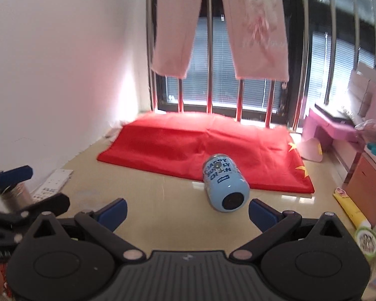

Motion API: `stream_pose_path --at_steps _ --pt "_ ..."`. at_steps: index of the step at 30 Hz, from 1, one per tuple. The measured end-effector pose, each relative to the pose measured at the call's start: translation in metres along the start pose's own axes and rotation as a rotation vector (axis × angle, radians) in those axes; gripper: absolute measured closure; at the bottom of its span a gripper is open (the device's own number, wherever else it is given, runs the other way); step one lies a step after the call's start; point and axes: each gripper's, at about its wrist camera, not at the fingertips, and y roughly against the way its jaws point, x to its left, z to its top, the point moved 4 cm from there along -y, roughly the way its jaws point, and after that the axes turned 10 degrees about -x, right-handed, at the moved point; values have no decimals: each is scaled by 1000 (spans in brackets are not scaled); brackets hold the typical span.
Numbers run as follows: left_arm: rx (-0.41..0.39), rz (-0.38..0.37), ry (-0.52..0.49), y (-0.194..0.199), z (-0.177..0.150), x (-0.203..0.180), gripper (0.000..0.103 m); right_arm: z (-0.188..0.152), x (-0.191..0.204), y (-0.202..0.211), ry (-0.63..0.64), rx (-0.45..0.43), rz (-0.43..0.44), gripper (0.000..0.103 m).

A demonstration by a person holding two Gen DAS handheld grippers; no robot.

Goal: Flip cup upright
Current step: 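Move the right tool to the lying blue can and close on it, then lift the blue can with the right tool and rotate it upright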

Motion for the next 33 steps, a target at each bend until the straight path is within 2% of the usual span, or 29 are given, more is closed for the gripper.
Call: stream_pose_path --at_steps 11,17,23,26,33 --pt "72 92 24 -88 4 8 0 44 -40 -126 66 310 13 0" --pt "149 78 21 -118 -9 8 0 42 -50 -196 127 469 10 0" --pt "224 52 6 -137 -16 2 0 25 -57 -253 159 572 -22 0" --pt "266 13 -22 -143 -22 -8 0 15 -57 -271 187 613 -30 0" --pt "307 -36 -32 -147 -32 -15 0 -3 -57 -294 205 636 -13 0"
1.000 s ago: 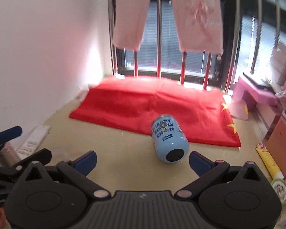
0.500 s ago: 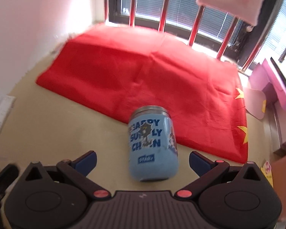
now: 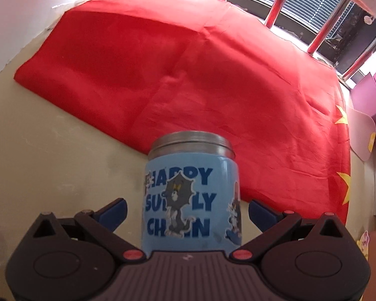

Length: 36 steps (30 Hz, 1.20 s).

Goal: Flip cup upright
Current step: 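Lift the blue can with the right tool and rotate it upright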

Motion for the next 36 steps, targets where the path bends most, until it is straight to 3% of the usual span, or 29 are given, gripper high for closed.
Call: stream_pose_path --at_steps 1,2,9,21,27,36 --pt "1 -1 1 0 0 0 0 1 0 -2 2 -5 -6 5" --pt "2 -3 3 1 0 1 0 1 0 -4 -1 -11 -8 20" --pt "-10 4 20 20 3 9 0 -6 -5 7 -60 -55 33 20" --pt "-86 12 9 117 2 19 0 -67 61 129 -13 -197 145 20" --pt "-109 34 8 178 -17 36 0 -118 104 178 82 -168 145 20" --pt "-101 82 33 231 -48 71 0 -167 184 175 252 -49 139 20"
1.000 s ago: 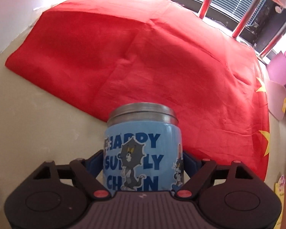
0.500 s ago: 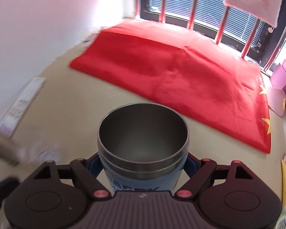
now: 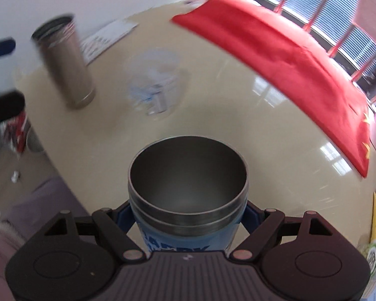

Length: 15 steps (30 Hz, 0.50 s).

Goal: Flip cup upright
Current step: 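Lift the blue can with the right tool and rotate it upright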

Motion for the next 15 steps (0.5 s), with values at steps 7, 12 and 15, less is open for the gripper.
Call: stream_pose_path --at_steps 7,12,15 --pt "1 51 48 18 -10 31 0 10 1 -15 -286 31 115 20" --pt "13 45 77 16 -17 39 0 2 -2 -18 -489 61 179 20" --pt "25 17 77 12 -20 33 0 3 -8 -23 -533 49 176 20"
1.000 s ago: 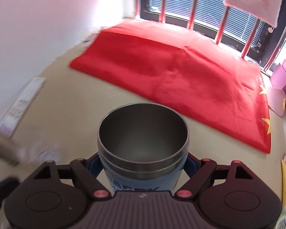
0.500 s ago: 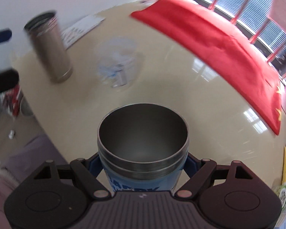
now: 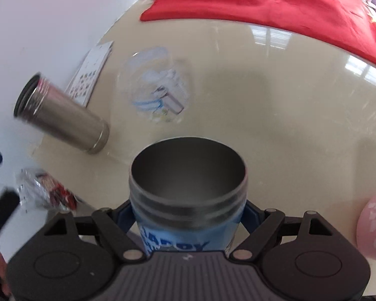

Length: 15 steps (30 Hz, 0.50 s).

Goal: Flip cup upright
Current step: 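Lift the blue can with the right tool and rotate it upright, then grasp the upright blue can with the left tool while the right tool releases it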

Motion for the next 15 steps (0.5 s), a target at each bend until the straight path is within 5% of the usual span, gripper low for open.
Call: stream_pose_path --at_steps 7,15 --pt "35 -34 -25 -14 -7 -16 0 11 -37 -25 -147 -15 -74 20" --pt "58 -33 -48 -29 -9 -26 0 6 -55 -22 -215 -49 -14 14"
